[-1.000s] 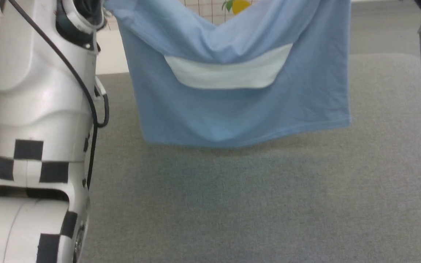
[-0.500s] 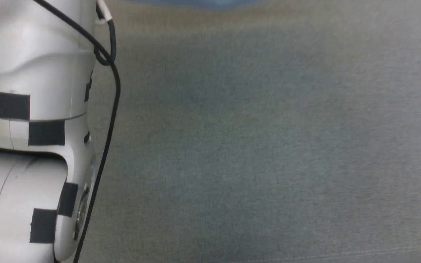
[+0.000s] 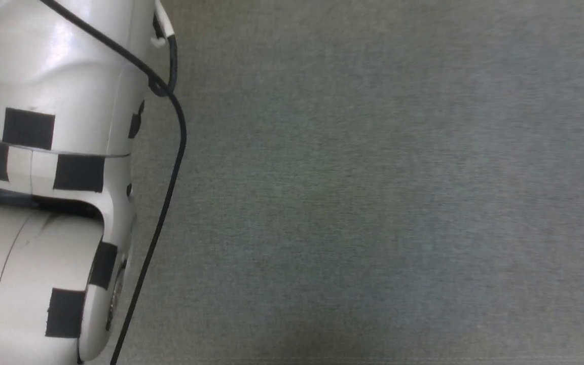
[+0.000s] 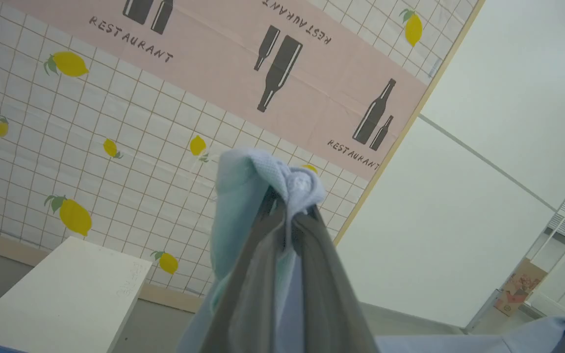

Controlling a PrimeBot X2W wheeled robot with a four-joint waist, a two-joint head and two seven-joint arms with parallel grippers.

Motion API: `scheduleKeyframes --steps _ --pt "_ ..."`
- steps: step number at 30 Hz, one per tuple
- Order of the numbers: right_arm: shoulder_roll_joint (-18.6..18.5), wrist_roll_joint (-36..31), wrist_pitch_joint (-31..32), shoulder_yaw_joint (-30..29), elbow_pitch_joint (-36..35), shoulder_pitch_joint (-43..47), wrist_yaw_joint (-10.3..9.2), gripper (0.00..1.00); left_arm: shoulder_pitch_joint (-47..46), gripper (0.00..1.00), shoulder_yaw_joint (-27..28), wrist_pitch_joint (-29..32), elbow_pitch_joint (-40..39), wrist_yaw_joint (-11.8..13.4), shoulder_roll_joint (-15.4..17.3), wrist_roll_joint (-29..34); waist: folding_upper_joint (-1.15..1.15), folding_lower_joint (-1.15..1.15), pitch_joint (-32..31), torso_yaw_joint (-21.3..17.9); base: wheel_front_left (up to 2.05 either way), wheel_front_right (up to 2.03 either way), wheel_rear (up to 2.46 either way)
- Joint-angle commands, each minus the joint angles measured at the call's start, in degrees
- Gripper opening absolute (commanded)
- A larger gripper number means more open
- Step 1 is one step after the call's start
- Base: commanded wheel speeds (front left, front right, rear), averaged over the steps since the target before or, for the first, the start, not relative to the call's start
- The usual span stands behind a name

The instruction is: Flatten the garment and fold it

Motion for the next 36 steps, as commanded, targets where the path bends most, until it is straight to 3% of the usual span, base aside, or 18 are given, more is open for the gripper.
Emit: scheduleKeyframes --steps 1,4,9,21,31,36 --pt "-0.8 0.5 -0.8 0.6 0.6 1.6 -0.06 0.00 0.9 0.00 0.2 0.1 0.8 -1.2 -0.1 -1.2 0.00 -0.02 2.2 2.0 0.00 0.00 0.00" --pt "-1.8 3.2 -0.5 2.2 2.2 3.5 -0.06 0.00 1.9 0.00 1.1 3.6 3.1 -2.0 -0.1 -4.3 0.00 -0.02 0.9 2.2 0.00 0.00 0.00" --pt "-4.2 9.9 1.7 7.0 1.8 7.0 -0.06 0.00 4.8 0.00 2.7 11.5 3.5 -1.1 0.4 -8.7 0.00 -0.02 -1.7 2.2 0.00 0.00 0.00" --pt "-9.4 27.9 8.7 14.0 -11.7 23.3 -0.06 0.00 24.4 0.00 4.3 23.9 -9.1 6.3 4.1 -12.8 0.00 -0.02 -8.8 1.4 0.00 0.00 0.00" --pt "-10.8 33.0 12.2 7.9 -23.5 42.8 -0.06 0.00 48.3 0.00 5.0 28.2 -27.6 7.9 7.8 -15.2 0.00 -0.02 -15.4 0.7 0.00 0.00 0.00" --pt "-7.9 32.3 14.1 0.8 -29.3 55.2 -0.06 0.00 63.1 0.00 6.8 27.7 -36.2 10.9 7.2 -16.7 0.00 -0.02 -20.0 0.2 0.00 0.00 0.00"
